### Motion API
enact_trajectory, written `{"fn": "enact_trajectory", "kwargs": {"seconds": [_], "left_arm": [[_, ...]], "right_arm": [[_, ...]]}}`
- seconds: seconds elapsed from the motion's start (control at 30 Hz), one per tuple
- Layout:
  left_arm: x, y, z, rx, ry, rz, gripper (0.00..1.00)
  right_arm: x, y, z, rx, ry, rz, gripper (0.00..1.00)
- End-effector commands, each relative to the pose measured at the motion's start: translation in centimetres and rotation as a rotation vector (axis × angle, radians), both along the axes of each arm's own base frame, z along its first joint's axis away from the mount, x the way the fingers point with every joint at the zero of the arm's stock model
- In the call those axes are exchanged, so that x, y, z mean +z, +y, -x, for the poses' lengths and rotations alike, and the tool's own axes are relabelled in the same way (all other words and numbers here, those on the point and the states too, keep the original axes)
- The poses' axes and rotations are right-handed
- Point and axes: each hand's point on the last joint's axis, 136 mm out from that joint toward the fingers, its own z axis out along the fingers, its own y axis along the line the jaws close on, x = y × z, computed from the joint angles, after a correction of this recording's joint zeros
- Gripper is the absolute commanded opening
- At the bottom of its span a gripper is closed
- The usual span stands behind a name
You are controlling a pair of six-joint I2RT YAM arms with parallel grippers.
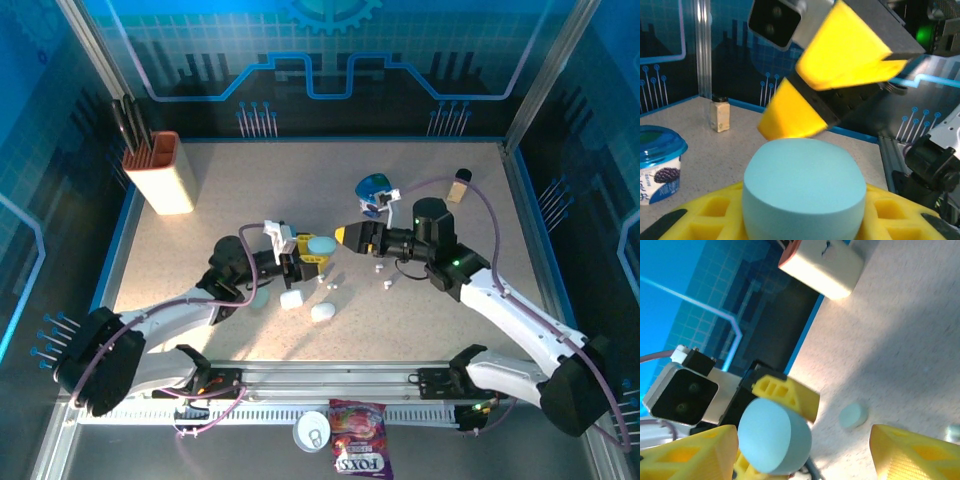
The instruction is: Insert wireless bluetooth earbuds into charging case
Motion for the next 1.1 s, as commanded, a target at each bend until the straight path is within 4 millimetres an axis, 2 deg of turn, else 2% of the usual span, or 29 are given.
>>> {"fn": "enact_trajectory", "kwargs": {"seconds": [0.0,0.13,0.33,0.43,0.57,0.63,0.7,0.8,0.9,1.07], "left_arm": [[1.5,0.3,-0.5,0.036,-0.115,0.047,0.38],[1.8,0.0,-0.5,0.017,-0.123,0.062,0.38],[1.8,-0.1,0.2,-0.01,-0.136,0.062,0.38],[1.6,-0.1,0.3,-0.018,-0.132,0.06,0.38],[1.4,-0.1,0.4,-0.019,-0.125,0.061,0.39],[1.3,-0.1,0.4,-0.016,-0.123,0.059,0.44],[1.2,0.0,0.3,-0.012,-0.108,0.054,0.56],[0.8,0.1,0.0,0.004,-0.077,0.039,0.8],[-0.1,0.4,-0.3,0.036,-0.024,0.003,0.98],[-2.4,0.5,-0.2,0.06,0.065,-0.107,0.99]], "right_arm": [[0.6,1.4,1.5,0.08,0.141,-0.116,0.71],[1.4,3.1,2.1,0.145,0.139,-0.169,0.7],[1.5,3.8,1.1,0.127,0.155,-0.247,0.6],[1.0,4.0,1.0,0.131,0.173,-0.251,0.48],[0.5,3.6,0.8,0.111,0.191,-0.253,0.26],[0.2,3.2,0.7,0.094,0.19,-0.248,0.19],[-0.1,2.6,0.4,0.068,0.183,-0.237,0.15],[-1.4,1.1,-0.4,0.004,0.163,-0.199,0.15],[-4.0,-1.7,-1.7,-0.122,0.144,-0.114,0.17],[-10.9,-9.6,-3.7,-0.431,0.219,0.094,0.17]]}}
